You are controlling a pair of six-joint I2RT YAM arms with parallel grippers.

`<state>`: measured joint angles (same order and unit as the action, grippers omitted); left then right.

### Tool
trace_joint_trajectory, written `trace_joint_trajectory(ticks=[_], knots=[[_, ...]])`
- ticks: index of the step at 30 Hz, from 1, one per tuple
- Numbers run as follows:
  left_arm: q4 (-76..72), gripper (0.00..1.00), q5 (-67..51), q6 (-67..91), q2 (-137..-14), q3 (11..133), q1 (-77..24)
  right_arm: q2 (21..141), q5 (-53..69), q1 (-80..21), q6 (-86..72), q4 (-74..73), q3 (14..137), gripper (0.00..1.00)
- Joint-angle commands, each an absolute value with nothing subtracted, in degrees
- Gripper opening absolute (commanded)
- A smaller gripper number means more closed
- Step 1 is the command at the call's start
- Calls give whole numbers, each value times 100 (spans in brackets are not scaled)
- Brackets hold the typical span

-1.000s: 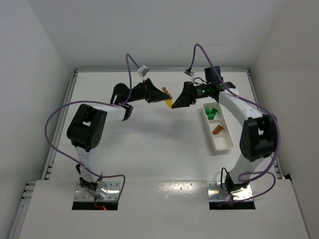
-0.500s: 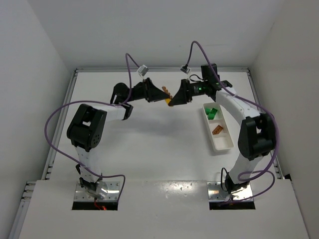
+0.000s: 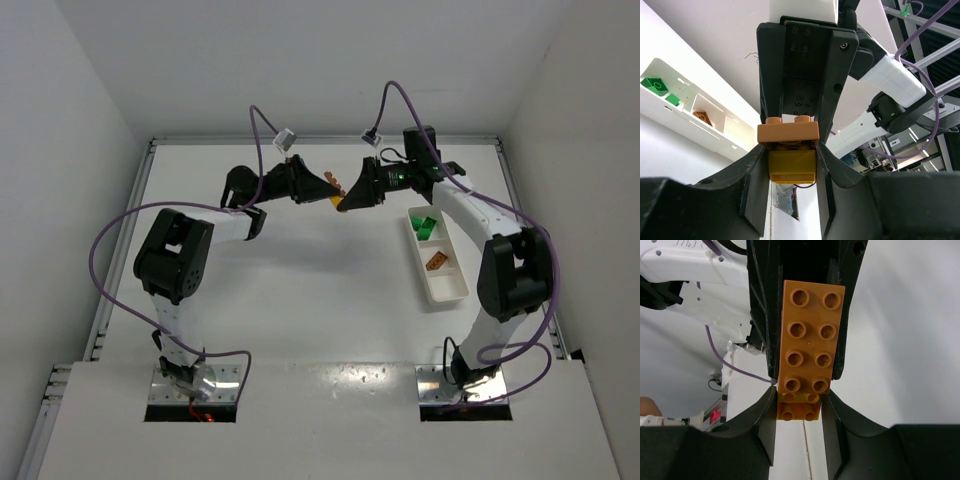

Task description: Sort the legos into containers by color

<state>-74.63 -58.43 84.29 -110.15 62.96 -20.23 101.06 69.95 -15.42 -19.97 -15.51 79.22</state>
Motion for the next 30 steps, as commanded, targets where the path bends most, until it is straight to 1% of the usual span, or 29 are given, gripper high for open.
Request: trace_joint_trajectory(ticks=[1, 4, 8, 10, 16, 25, 27, 28, 30], knots=[[-9316, 40, -5660, 8420, -11004, 6434, -1986, 10002, 7392, -1635, -1951, -1256, 7954, 0], [-9316, 40, -5660, 8420, -11004, 6434, -1986, 9949, 7392, -1635, -1951, -1257, 7902, 0], [-9316, 42, -5660, 8420, -11004, 6486, -1986, 9888, 7392, -1635, -1898, -1257, 7849, 0], [-9316, 46, -5660, 8473, -11004, 6486, -1986, 9888, 7392, -1635, -1898, -1309, 7796, 0], [-9316, 51, -5660, 8534, -11004, 6486, -1986, 9835, 7339, -1635, -1837, -1362, 7744, 0], [-9369, 51, -5546, 8640, -11004, 6486, -1881, 9783, 7233, -1635, -1512, -1713, 7743, 0], [-9369, 48, -5493, 8701, -11004, 6486, -1820, 9782, 7172, -1635, -1320, -1907, 7743, 0], [-9369, 40, -5493, 8701, -11004, 6486, -1819, 9721, 7172, -1635, -1318, -1959, 7743, 0], [-9369, 28, -5493, 8701, -11004, 6486, -1767, 9668, 7102, -1635, -1100, -2126, 7743, 0]])
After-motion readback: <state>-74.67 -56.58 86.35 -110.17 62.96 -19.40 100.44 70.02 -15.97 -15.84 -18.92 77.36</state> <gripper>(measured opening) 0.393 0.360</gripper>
